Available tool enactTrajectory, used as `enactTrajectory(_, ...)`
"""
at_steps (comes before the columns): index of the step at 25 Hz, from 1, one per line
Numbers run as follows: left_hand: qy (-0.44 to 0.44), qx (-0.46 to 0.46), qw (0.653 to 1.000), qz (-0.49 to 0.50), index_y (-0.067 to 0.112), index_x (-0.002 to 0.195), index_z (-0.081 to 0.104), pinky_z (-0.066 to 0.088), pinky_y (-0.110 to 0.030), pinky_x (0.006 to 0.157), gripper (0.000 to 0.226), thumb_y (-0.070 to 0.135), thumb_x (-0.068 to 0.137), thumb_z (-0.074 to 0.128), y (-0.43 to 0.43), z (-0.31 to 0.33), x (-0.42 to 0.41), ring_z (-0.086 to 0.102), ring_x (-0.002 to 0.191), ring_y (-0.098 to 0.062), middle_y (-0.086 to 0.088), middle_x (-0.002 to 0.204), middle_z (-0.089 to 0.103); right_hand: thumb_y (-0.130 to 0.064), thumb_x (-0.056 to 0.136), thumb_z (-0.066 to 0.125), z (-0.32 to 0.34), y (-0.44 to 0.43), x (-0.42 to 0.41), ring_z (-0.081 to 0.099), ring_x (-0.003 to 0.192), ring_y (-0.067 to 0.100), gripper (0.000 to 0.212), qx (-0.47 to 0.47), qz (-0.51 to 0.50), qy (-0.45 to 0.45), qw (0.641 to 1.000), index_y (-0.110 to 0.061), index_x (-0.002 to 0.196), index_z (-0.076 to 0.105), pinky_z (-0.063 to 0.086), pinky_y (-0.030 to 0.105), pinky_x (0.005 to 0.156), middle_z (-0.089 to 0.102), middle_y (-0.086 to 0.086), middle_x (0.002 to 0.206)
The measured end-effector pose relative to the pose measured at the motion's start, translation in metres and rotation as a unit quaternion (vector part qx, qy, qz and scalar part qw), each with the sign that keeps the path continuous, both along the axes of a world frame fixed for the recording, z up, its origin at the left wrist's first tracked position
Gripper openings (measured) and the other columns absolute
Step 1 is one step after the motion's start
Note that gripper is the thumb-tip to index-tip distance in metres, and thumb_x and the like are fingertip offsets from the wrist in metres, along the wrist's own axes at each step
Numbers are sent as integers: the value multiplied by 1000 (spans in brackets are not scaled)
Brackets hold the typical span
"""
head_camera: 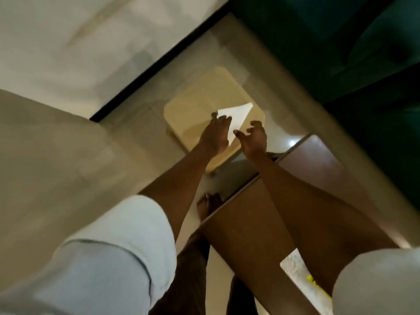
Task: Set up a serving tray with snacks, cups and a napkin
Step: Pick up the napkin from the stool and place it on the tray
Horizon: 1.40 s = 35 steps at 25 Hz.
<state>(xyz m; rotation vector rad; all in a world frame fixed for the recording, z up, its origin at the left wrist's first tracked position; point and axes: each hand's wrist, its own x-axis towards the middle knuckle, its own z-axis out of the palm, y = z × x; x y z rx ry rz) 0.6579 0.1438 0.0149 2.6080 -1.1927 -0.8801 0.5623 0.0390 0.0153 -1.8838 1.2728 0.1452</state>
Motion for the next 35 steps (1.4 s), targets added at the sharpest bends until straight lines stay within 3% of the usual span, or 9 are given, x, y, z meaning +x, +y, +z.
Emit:
enactTrajectory(5, -19, 17, 999, 23, 13, 154, 38, 45, -40, 110, 63, 14, 95, 60, -4, -49, -19, 41, 140, -35, -13, 157, 36, -34, 87, 81, -52, 9, 7, 67, 112, 27, 58, 62, -128, -5, 990, -9, 132, 55, 57, 37, 97, 68, 10, 124)
enactTrajectory(10, 13, -10, 998, 64, 15, 139, 55, 49, -40, 108, 42, 11, 97, 62, -4, -56, -36, 48, 133, -31, -10, 148, 44, -30, 86, 81, -70, 11, 15, 67, 108, 30, 55, 110, -237, 0, 965, -10, 126, 48, 58, 43, 95, 65, 11, 123)
enactTrajectory(13, 92, -67, 987, 111, 9, 132, 62, 47, -42, 110, 33, 9, 100, 56, 2, -50, -34, 51, 130, -32, -13, 141, 51, -26, 85, 83, -73, 9, 6, 70, 109, 32, 50, 167, -279, -14, 945, -4, 125, 62, 58, 45, 98, 71, 14, 123)
enactTrajectory(18, 114, -135, 962, 210, 3, 127, 60, 51, -43, 104, 33, 15, 97, 63, 5, -32, -34, 58, 121, -32, -17, 132, 57, -9, 80, 85, -42, -7, -25, 69, 98, 32, 27, 189, -285, -99, 934, -10, 85, 58, 62, 47, 86, 69, 11, 102)
enactTrajectory(20, 191, -139, 935, 263, 4, 136, 52, 52, -43, 103, 48, 30, 98, 65, -15, -9, -49, 60, 120, -31, -16, 133, 58, -2, 82, 82, -10, -31, -60, 71, 98, 32, 27, 232, -281, -188, 912, -10, 89, 57, 64, 45, 79, 69, 14, 106)
enactTrajectory(23, 390, -158, 835, 354, 10, 148, 42, 59, -42, 99, 82, 46, 84, 80, -69, 39, -83, 66, 116, -26, -9, 134, 62, -2, 84, 82, 43, -78, -121, 74, 100, 29, 31, 256, -279, -250, 891, -6, 108, 62, 65, 38, 74, 70, 17, 120)
enactTrajectory(25, 453, -199, 805, 328, 9, 139, 55, 65, -38, 83, 73, 36, 78, 87, -115, 78, -120, 73, 103, -24, -5, 120, 71, -5, 83, 83, 83, -110, -171, 74, 103, 31, 34, 220, -290, -267, 892, -2, 112, 65, 64, 42, 81, 72, 16, 119)
enactTrajectory(29, 471, -244, 817, 225, 1, 120, 68, 64, -29, 65, 40, 11, 84, 82, -186, 158, -234, 76, 91, -24, -9, 107, 76, -4, 81, 84, 165, -156, -292, 77, 93, 32, 30, 143, -331, -321, 876, 3, 106, 70, 65, 37, 72, 78, 11, 100)
enactTrajectory(35, 476, -263, 831, 120, -4, 113, 70, 66, -42, 83, 31, 3, 84, 80, -266, 243, -426, 76, 96, -28, -19, 110, 76, -5, 84, 81, 257, -203, -503, 76, 95, 28, 27, 66, -382, -374, 843, 2, 107, 69, 64, 44, 85, 77, 10, 102)
